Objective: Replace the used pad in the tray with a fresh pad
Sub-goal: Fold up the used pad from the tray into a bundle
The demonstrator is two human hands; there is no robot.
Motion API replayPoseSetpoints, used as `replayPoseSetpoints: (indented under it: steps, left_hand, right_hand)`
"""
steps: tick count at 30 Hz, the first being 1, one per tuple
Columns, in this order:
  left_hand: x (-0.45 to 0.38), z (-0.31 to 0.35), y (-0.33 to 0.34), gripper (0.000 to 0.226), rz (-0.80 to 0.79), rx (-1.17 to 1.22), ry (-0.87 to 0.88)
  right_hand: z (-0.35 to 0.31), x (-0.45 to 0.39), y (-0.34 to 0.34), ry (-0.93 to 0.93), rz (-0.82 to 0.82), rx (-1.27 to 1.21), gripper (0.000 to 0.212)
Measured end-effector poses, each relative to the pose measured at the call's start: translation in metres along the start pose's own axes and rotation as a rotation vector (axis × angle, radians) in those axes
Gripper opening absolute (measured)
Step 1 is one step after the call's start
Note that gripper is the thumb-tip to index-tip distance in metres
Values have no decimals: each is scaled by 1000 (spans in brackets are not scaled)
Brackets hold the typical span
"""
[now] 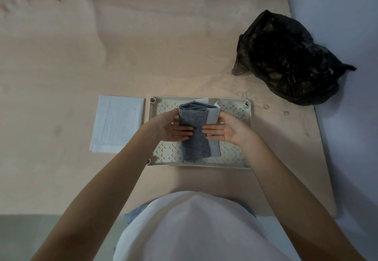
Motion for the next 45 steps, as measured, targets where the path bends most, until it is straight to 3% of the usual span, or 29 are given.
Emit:
replayPoseSetpoints:
  steps: [7,11,19,25,30,36,45]
  left_hand:
    - [2,8,-4,10,-93,-11,181]
    - [2,7,-5,25,-109,-66,272]
    - [-1,-5,-7,27,-58,-186,423]
    - [5,-5,-5,34,-58,-231,415]
    - [2,-11,-5,37,-43,-310,453]
    - [-1,-11,-5,37,-45,-235,449]
    - [-1,-12,-7,31,-106,-112,411]
  right_hand:
    - [-8,0,-2,-64,-44,-94,16]
    - [-8,-2,-4,-106,5,79,35]
    - [-2,2,-6,-136,11,277,33]
    - [8,-2,-7,-241,69,336,47]
    - [14,-2,-6,-310,14,510,61]
    - [22,3,-12,-338,-45,262,32]
    - [30,-3,-14,-388,-62,387,59]
Point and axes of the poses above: each hand's wrist, its own x-axis away from the middle knuckle, its own y-axis out of the palm, z = x × y, the point moved 3 cm from there along -x, towards the middle knuckle, and after that the axes turned 8 degrees about x, right-handed, at the moved point
